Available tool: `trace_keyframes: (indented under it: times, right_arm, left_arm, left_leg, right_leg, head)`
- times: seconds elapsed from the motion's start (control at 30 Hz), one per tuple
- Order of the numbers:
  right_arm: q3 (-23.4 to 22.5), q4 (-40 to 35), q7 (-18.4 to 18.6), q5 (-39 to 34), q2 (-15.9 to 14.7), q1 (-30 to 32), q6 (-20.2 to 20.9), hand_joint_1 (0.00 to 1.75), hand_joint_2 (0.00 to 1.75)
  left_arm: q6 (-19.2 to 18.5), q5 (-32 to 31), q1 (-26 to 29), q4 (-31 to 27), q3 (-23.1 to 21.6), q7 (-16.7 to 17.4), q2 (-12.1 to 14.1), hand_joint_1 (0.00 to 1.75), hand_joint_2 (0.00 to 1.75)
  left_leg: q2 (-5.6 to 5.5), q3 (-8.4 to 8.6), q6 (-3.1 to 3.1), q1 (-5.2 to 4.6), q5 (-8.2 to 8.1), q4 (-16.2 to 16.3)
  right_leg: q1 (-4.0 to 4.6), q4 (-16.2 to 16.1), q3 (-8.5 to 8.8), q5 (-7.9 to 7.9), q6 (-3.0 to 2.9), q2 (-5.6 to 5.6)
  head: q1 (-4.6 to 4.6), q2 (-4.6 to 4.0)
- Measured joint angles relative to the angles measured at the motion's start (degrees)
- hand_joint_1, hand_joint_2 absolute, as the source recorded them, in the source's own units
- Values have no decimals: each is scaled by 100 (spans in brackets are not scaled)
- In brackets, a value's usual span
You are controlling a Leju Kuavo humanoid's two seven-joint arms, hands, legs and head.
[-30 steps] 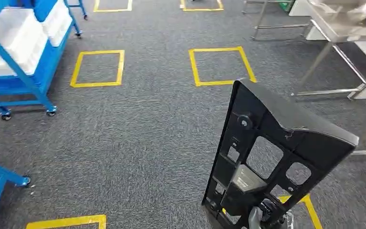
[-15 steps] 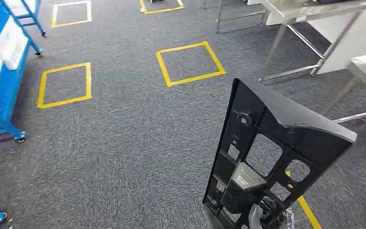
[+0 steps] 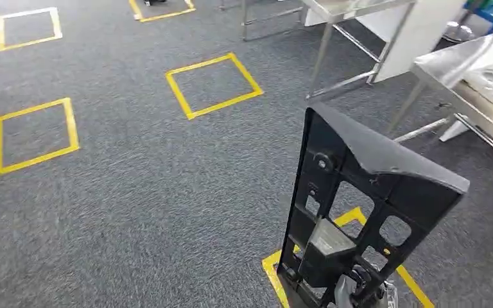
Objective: Take the parts from the cabinet and place them on the table.
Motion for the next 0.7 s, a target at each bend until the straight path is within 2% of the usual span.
trace_keyframes:
  times: [0.03, 0.07, 0.1, 0.13, 0.17, 0.27, 0.3, 0.33, 0.37, 0.4, 0.43, 0.47, 0.5, 0.53, 0.57, 0.6, 0.63, 0.67, 0.7]
  right_arm:
    - [0, 0, 4, 0, -2, 2, -4, 175, 175]
    - [0, 0, 4, 9, -2, 1, -4, 175, 175]
    - [0, -2, 4, 20, -2, 1, -4, 175, 175]
    - [0, -4, 4, 39, -2, -1, -7, 175, 175]
    - [0, -4, 9, 50, -2, -15, -7, 175, 175]
    - [0, -35, 4, 63, -4, 15, -17, 175, 175]
    - [2, -48, 4, 66, -2, 22, -20, 175, 175]
    - [2, -57, -2, 83, -2, 38, -28, 175, 175]
    - [4, -66, 0, 98, -4, 29, -31, 175, 175]
    - [13, -66, 2, 114, -2, 14, -44, 175, 175]
    - [13, -66, 7, 129, -4, 19, -55, 175, 175]
    - [13, -66, 11, 133, -4, 22, -59, 175, 175]
    - [13, -66, 18, 138, -4, 29, -63, 175, 175]
    - [13, -66, 20, 140, -4, 32, -63, 175, 175]
    - [13, -66, 20, 140, -4, 32, -63, 175, 175]
    - [13, -66, 20, 142, -4, 31, -64, 175, 175]
    - [13, -66, 20, 142, -4, 31, -66, 175, 175]
    - [13, -66, 24, 142, -4, 23, -66, 175, 175]
    - [13, -66, 24, 149, -4, 22, -66, 175, 175]
  left_arm:
    - [-4, -6, -9, 0, 2, 0, 0, 0, 0]
    - [-9, -9, -18, 0, 4, 0, -2, 0, 0]
    - [-11, -28, -24, 0, 4, -2, -9, 0, 0]
    - [-11, -31, -23, 0, 4, -7, -15, 0, 0]
    - [-13, -26, -22, 0, 7, -9, -22, 0, 0]
    - [-17, -28, -51, 0, 9, -15, -31, 0, 0]
    - [-20, -31, -72, 0, 9, -24, -31, 0, 0]
    - [-28, -42, -86, 0, 9, -26, -33, 0, 0]
    - [-33, -41, -86, 0, 9, -37, -33, 0, 0]
    - [-33, -46, -60, 0, 11, -37, -31, 0, 0]
    - [-33, -48, -34, 0, 17, -37, -28, 0, 0]
    - [-33, -55, -14, 0, 22, -37, -28, 0, 0]
    - [-35, -61, -5, 0, 24, -35, -30, 0, 0]
    - [-35, -63, -7, 0, 24, -37, -31, 0, 0]
    - [-33, -66, -12, 0, 24, -37, -31, 0, 0]
    - [-33, -70, -13, 0, 24, -37, -26, 0, 0]
    - [-33, -83, -10, 0, 24, -37, -24, 0, 0]
    - [-35, -96, -8, 0, 31, -37, -26, 0, 0]
    - [-35, -103, -8, 0, 39, -39, -28, 0, 0]
  left_leg:
    - [77, 17, -8, 0, -15, 0]
    - [143, 47, -19, -1, -36, -1]
    - [214, 89, -38, -1, -58, -2]
    - [264, 125, -58, -8, -80, -7]
    - [315, 121, -106, -52, -115, 17]
    - [516, 207, -171, -44, -132, -36]
    - [501, 224, -220, -58, -174, -20]
    - [157, 207, -249, -26, -257, 92]
    - [-83, 72, -248, -14, -456, 385]
    - [-197, -140, -254, -9, -687, 838]
    - [-242, -375, -264, -10, -889, 1309]
    - [-248, -600, -276, -10, -1001, 1724]
    - [-249, -692, -280, -8, -947, 1838]
    - [-255, -653, -279, -3, -743, 1659]
    - [-272, -508, -275, 8, -464, 1267]
    - [-359, -286, -272, 26, -150, 722]
    - [-643, -105, -272, 57, 47, 242]
    - [-899, -69, -264, 65, -49, 111]
    - [-824, -91, -232, 61, -41, 135]
  right_leg:
    - [-5, -251, 129, 202, -1, -28]
    - [-3, -723, 384, 463, -19, -77]
    - [13, -1286, 702, 707, -55, -209]
    - [59, -1684, 907, 737, -100, -518]
    - [114, -1724, 929, 705, -118, -540]
    - [125, -1720, 877, 708, -176, -296]
    - [49, -1797, 935, 755, -235, -209]
    - [40, -1827, 952, 769, -248, -169]
    - [26, -1828, 950, 776, -282, -122]
    - [25, -1828, 952, 773, -292, -43]
    - [26, -1826, 951, 768, -301, 33]
    - [27, -1818, 952, 766, -303, 131]
    - [26, -1812, 958, 765, -303, 216]
    - [22, -1804, 969, 760, -296, 308]
    - [18, -1791, 983, 753, -287, 393]
    - [10, -1773, 997, 737, -262, 482]
    - [6, -1741, 982, 714, -229, 553]
    - [35, -1673, 936, 692, -192, 626]
    - [16, -1671, 904, 704, -166, 692]
  head:
    - [-2, 0]
    - [0, 0]
    - [0, 0]
    - [0, 0]
    - [-2, -2]
    - [-4, -2]
    - [-9, 0]
    - [-15, -2]
    - [-42, 0]
    - [-59, -2]
    - [-66, 0]
    - [-68, 0]
    - [-66, 0]
    - [-66, 0]
    - [-66, 0]
    - [-66, -2]
    - [-66, 0]
    - [-77, 0]
    - [-72, 0]
